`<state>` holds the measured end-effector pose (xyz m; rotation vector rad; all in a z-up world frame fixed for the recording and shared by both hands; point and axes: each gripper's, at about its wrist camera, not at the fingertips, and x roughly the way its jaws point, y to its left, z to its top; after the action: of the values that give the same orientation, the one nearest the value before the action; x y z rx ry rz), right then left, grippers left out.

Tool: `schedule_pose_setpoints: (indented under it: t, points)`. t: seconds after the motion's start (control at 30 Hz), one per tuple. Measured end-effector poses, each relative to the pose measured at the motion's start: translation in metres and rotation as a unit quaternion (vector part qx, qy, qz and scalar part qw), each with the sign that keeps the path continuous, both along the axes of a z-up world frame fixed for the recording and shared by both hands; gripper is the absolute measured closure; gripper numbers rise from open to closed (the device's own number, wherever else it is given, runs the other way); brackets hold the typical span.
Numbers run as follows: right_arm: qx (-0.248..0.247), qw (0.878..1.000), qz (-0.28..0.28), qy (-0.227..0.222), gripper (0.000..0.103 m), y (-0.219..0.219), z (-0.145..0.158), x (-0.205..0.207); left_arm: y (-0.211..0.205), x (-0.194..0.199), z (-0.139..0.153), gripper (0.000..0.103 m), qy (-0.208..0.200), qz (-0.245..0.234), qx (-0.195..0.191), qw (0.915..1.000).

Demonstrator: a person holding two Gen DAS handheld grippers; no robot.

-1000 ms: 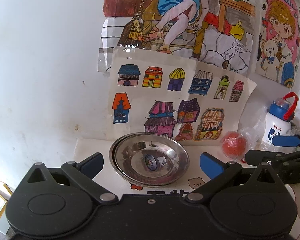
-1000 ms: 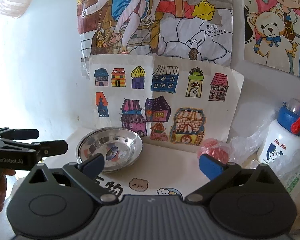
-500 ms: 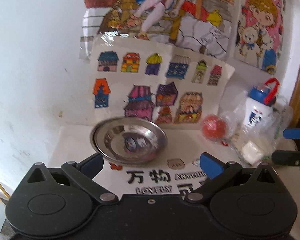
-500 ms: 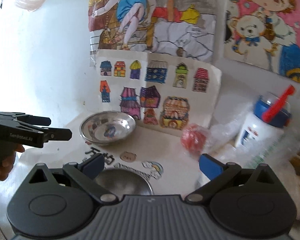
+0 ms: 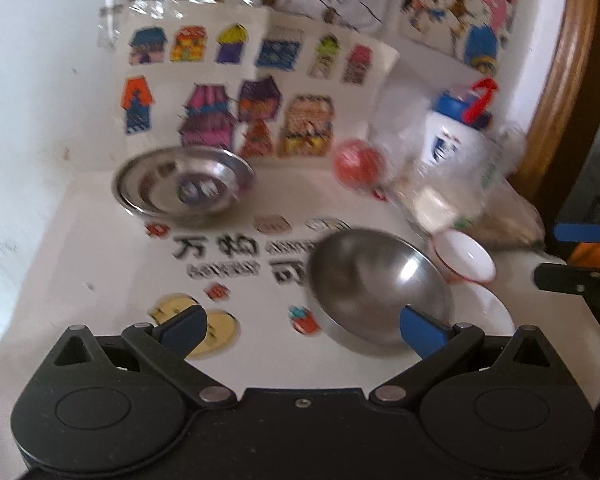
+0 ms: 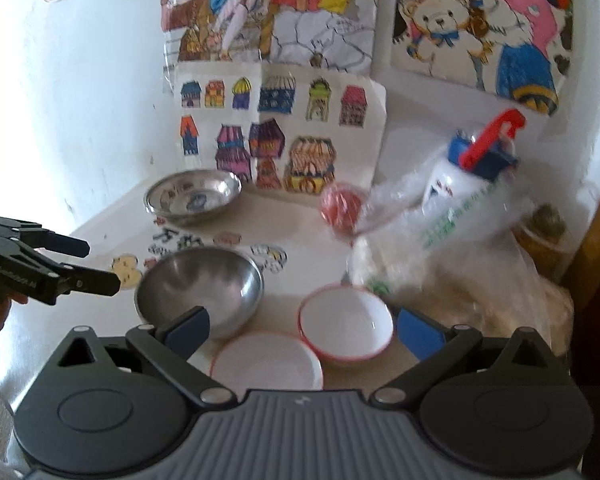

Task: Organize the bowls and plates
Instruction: 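Move both tools over to the steel bowl and white red-rimmed bowls, then grasp the rim of a white red-rimmed bowl with both tools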

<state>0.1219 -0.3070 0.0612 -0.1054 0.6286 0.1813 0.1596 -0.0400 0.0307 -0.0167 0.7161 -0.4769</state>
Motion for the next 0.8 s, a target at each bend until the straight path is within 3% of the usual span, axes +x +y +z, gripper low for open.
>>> schedule_pose_setpoints:
  t: [0.13, 0.27, 0.47, 0.8]
  points:
    - [0.004, 1.000, -0.006, 0.021, 0.003, -0.009, -0.012, -0.007, -0.017, -0.013, -0.001, 0.001, 0.017, -0.023, -0.019, 0.9994]
    - [0.022, 0.998, -0.018, 0.049, 0.011, -0.021, -0.022, -0.007, -0.040, -0.018, -0.002, 0.001, 0.036, -0.043, -0.033, 0.9979]
    - [0.041, 0.996, -0.028, 0.069, 0.018, -0.038, -0.036, -0.006, -0.065, -0.015, -0.014, 0.001, 0.067, -0.039, -0.050, 0.9957]
    - [0.051, 0.995, -0.021, 0.080, 0.022, -0.045, -0.042, 0.001, -0.090, -0.013, -0.023, 0.008, 0.088, -0.021, -0.030, 0.9955]
